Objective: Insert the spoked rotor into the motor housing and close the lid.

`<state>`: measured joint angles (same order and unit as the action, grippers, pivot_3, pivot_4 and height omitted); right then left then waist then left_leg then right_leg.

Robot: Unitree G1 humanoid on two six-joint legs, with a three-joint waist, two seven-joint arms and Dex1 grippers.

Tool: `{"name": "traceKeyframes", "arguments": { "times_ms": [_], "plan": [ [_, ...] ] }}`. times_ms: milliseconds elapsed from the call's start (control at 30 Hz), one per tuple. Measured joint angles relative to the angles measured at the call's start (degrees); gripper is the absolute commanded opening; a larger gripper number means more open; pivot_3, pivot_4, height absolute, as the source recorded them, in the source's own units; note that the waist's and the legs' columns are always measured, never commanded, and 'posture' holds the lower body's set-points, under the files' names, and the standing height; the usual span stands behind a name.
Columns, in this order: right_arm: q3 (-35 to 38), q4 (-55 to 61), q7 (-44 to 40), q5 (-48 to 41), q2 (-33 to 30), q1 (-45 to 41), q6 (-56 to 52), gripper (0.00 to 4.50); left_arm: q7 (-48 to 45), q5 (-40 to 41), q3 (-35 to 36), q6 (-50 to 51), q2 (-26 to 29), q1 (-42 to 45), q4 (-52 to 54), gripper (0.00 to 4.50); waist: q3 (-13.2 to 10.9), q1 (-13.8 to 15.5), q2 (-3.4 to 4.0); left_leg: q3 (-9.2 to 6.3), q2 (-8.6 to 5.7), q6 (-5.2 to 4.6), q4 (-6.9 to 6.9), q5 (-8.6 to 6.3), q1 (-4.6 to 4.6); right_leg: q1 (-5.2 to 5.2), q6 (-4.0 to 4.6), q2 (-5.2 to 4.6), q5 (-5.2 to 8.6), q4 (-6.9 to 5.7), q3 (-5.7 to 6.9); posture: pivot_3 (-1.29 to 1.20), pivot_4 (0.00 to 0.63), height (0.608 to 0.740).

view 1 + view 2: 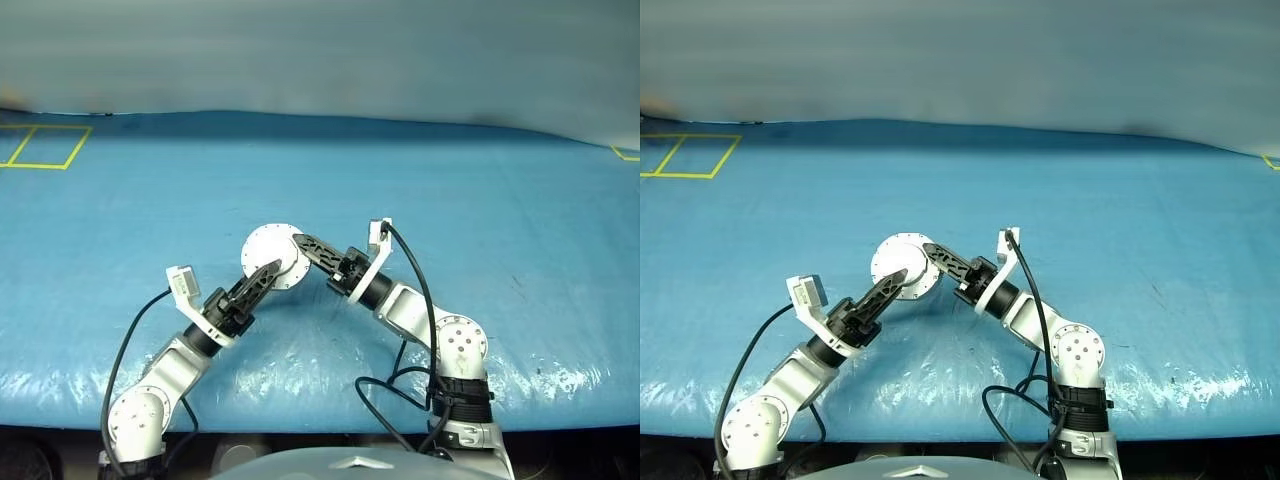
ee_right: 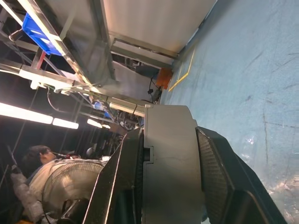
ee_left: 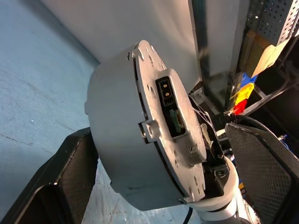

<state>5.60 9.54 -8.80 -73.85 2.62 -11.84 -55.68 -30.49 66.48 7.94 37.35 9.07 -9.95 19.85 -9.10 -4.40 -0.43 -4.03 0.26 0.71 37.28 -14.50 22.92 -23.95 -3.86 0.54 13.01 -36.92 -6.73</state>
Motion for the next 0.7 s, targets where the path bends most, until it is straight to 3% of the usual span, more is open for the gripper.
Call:
{"name": "traceKeyframes", "arguments": {
  "times_ms": [200, 300, 400, 433, 700],
  "plan": [
    [-0.1, 0.0, 0.3, -0.1, -0.7, -0.2, 0.0, 1.28, 1.8, 0.1, -0.8, -0.1, -3.6, 2.7, -2.2, 4.45, 0.0, -0.1, 0.0, -0.02, -0.04, 0.0, -0.01, 0.0, 0.0, -0.02, 0.01, 0.07, -0.01, -0.02, 0.01, 0.0, 0.15, 0.74],
    [-0.2, 0.0, 0.5, -0.1, -0.8, -0.3, 0.0, 1.28, 2.2, 0.2, -0.1, -0.3, -5.0, 3.2, -3.4, 3.87, 0.0, 0.0, 0.0, -0.03, -0.07, 0.0, 0.0, 0.0, 0.01, -0.01, 0.01, 0.06, -0.01, -0.01, 0.01, 0.0, 0.15, 0.74],
    [-0.4, -0.1, 0.6, -0.1, -0.9, -0.3, -0.1, 1.28, 3.3, 0.5, 0.5, -0.4, -5.7, 3.2, -4.0, 2.85, 0.0, 0.0, 0.0, -0.03, -0.08, 0.0, 0.0, 0.0, 0.02, -0.01, 0.01, 0.04, -0.01, -0.01, 0.0, 0.0, 0.15, 0.74],
    [-0.3, -0.1, 0.4, -0.3, -0.9, -0.3, 0.0, 1.28, 3.9, 1.2, 0.7, -0.4, -6.4, 3.1, -4.0, 2.76, 0.0, 0.0, 0.0, -0.03, -0.08, 0.0, 0.01, 0.0, 0.03, -0.01, 0.0, 0.03, -0.01, 0.0, 0.0, 0.0, 0.15, 0.74],
    [-0.3, -0.8, 1.4, -0.5, -0.3, -0.6, 0.1, 1.28, 5.2, 2.3, 0.5, -0.5, -7.0, 2.8, -3.8, 2.75, 0.0, 0.0, -0.01, -0.07, -0.09, 0.0, 0.01, 0.0, 0.02, 0.0, 0.0, 0.05, -0.01, -0.01, 0.01, 0.0, 0.15, 0.74]
  ]
}}
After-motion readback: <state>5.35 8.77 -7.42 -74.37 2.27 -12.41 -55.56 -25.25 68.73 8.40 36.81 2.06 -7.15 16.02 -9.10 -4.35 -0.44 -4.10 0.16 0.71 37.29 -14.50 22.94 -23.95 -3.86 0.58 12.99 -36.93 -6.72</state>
